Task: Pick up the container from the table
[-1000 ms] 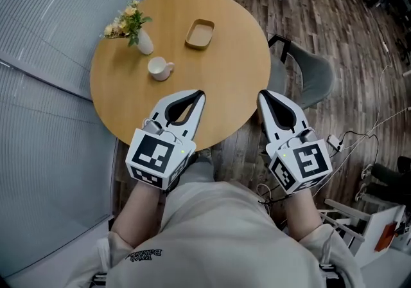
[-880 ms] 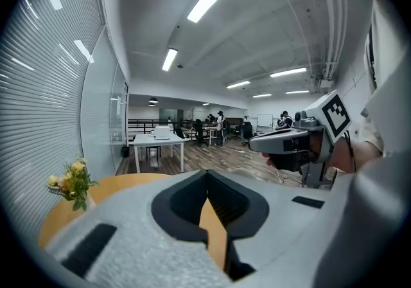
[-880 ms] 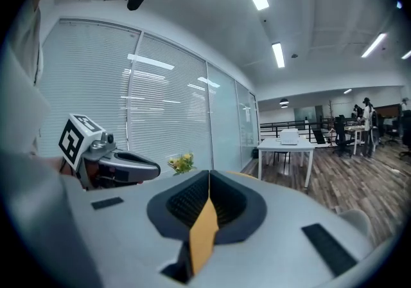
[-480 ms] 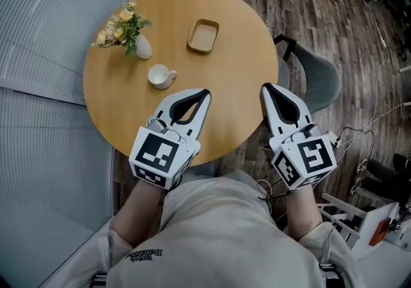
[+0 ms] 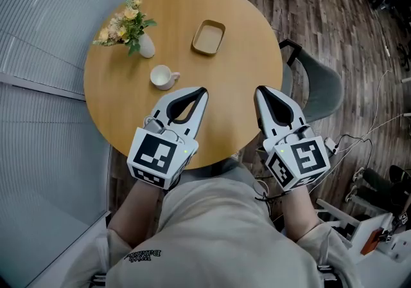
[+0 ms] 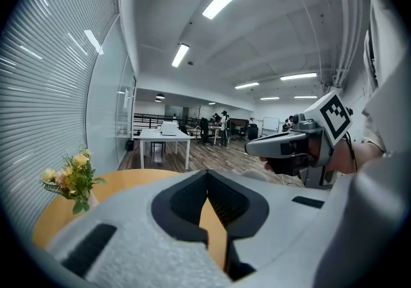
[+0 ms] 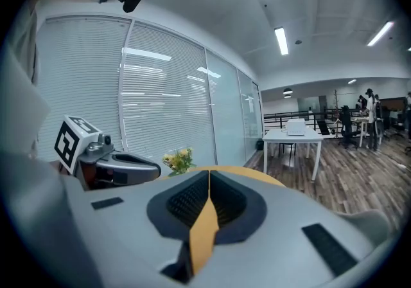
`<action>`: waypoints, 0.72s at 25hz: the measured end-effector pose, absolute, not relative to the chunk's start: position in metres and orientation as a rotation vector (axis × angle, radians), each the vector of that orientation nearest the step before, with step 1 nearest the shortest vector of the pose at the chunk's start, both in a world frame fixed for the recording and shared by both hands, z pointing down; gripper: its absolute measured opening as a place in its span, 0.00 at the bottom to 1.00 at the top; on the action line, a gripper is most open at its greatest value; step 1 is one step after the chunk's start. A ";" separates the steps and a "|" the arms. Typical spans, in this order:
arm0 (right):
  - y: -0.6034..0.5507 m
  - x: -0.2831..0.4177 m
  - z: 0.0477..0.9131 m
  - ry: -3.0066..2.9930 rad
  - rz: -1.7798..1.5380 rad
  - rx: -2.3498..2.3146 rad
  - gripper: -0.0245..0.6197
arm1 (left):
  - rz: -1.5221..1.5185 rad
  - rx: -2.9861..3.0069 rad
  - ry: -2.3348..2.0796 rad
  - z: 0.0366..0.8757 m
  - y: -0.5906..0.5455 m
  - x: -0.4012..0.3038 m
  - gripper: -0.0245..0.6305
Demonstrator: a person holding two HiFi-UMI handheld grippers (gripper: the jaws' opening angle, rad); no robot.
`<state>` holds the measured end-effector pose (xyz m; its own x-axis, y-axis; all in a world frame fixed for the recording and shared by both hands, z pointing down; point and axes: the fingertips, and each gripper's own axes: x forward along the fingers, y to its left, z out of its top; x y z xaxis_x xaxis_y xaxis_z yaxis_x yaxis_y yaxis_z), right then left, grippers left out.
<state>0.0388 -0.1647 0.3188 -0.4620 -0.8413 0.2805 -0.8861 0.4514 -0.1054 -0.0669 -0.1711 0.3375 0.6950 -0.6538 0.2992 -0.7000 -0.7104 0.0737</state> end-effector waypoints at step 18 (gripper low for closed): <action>-0.226 0.039 0.326 -2.652 0.454 1.409 0.10 | 0.396 2.656 -1.195 0.355 -0.212 -0.059 0.07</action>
<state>0.0389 -0.2264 0.3259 -0.5650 -0.7925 0.2296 -0.8237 0.5260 -0.2115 -0.0586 -0.2117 0.3553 0.6366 -0.7004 0.3227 -0.7546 -0.6521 0.0734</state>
